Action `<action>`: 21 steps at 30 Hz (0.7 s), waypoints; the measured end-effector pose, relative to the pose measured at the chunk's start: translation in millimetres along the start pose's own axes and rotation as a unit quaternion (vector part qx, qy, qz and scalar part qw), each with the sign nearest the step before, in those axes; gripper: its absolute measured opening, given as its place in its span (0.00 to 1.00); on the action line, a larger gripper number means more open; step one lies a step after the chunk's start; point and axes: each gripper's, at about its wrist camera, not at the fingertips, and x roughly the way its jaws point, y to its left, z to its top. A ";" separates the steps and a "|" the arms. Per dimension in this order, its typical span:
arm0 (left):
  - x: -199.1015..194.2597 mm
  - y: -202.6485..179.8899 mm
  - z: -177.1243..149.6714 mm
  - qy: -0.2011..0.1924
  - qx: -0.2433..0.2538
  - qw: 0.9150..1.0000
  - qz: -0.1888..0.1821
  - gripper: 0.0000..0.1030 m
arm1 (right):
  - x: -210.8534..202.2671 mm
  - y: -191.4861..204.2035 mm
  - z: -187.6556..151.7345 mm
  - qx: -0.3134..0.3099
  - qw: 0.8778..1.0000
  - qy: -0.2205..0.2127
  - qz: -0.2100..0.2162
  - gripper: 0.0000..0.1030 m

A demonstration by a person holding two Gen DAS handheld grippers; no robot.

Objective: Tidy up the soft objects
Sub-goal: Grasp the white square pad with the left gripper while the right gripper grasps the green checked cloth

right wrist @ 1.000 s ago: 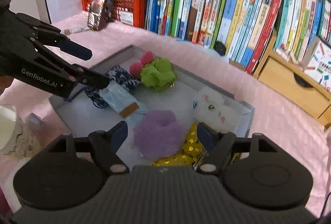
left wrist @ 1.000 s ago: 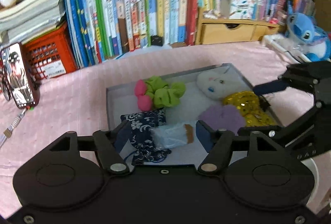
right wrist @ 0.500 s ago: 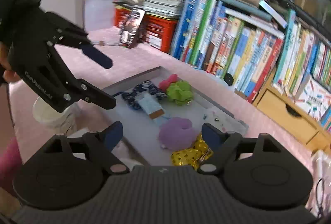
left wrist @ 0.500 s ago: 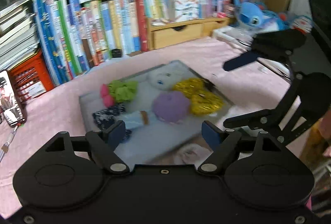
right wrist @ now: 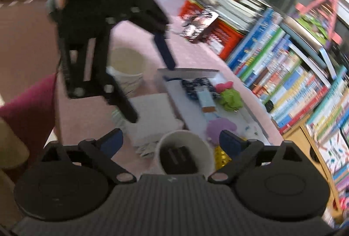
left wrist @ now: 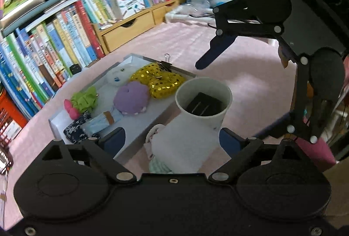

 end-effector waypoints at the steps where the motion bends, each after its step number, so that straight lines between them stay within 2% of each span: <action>1: 2.8 -1.5 1.4 0.002 0.004 1.000 -0.004 0.90 | 0.2 4.1 -1.1 -0.006 1.000 0.001 0.003 0.97; 6: 12.9 -9.6 2.1 0.011 0.039 0.999 -0.025 0.91 | 2.6 15.1 -3.8 -0.022 1.000 0.009 0.008 0.97; 12: 32.1 -22.2 -1.2 0.042 0.082 0.996 -0.011 0.89 | 4.0 18.2 -6.7 -0.021 1.000 0.013 0.008 0.97; 14: 37.8 -22.9 -2.4 0.052 0.081 0.995 -0.008 0.74 | 4.0 18.1 -6.6 -0.021 1.000 0.013 0.007 0.98; 16: 40.9 -19.7 -3.2 0.056 0.068 0.996 -0.009 0.72 | 5.0 19.2 -7.8 -0.022 1.000 0.014 0.007 0.98; 21: 30.4 -10.4 -1.5 0.038 0.040 0.998 -0.014 0.69 | 6.3 22.1 -7.3 -0.024 1.000 0.010 0.009 0.98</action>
